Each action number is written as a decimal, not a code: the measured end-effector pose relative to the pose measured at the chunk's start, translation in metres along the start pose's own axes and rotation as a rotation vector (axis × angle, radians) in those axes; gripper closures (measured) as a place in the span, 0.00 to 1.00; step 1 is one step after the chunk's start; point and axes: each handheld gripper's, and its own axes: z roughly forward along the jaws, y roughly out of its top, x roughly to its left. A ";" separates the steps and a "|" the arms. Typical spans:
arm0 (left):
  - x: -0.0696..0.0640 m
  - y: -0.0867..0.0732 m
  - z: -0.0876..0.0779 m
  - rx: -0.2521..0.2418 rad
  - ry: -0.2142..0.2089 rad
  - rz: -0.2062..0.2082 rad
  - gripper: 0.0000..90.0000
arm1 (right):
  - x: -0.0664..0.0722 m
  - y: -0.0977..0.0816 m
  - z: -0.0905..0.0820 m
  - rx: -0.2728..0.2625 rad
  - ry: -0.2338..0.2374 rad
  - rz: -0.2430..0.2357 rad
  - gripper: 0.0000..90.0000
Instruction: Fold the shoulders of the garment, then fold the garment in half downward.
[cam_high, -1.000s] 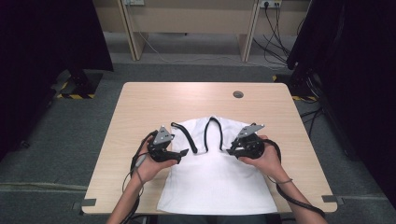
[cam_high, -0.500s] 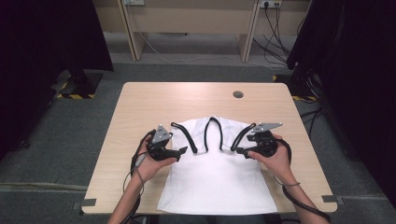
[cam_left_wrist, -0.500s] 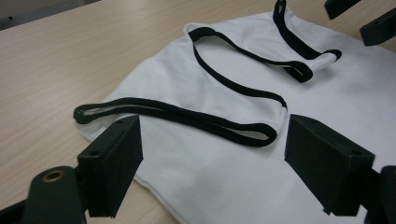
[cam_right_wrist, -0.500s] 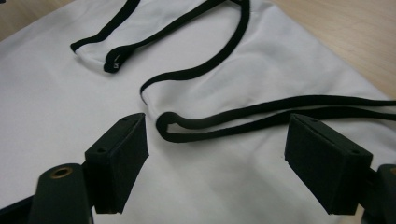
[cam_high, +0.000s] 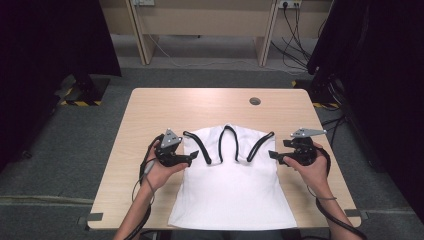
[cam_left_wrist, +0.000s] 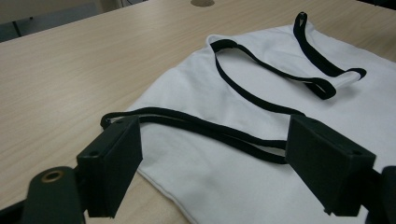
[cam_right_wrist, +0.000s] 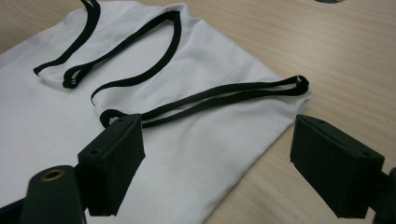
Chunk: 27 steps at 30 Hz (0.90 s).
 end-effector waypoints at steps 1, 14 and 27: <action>0.000 0.000 0.000 0.000 0.000 0.000 0.20 | -0.001 -0.001 0.000 0.002 -0.001 -0.001 0.20; 0.026 0.003 0.005 0.017 0.027 -0.038 0.21 | -0.014 0.009 0.001 0.017 -0.037 0.007 0.21; 0.085 0.019 0.059 0.157 0.010 -0.071 0.35 | -0.078 0.041 0.037 0.101 -0.075 0.135 0.35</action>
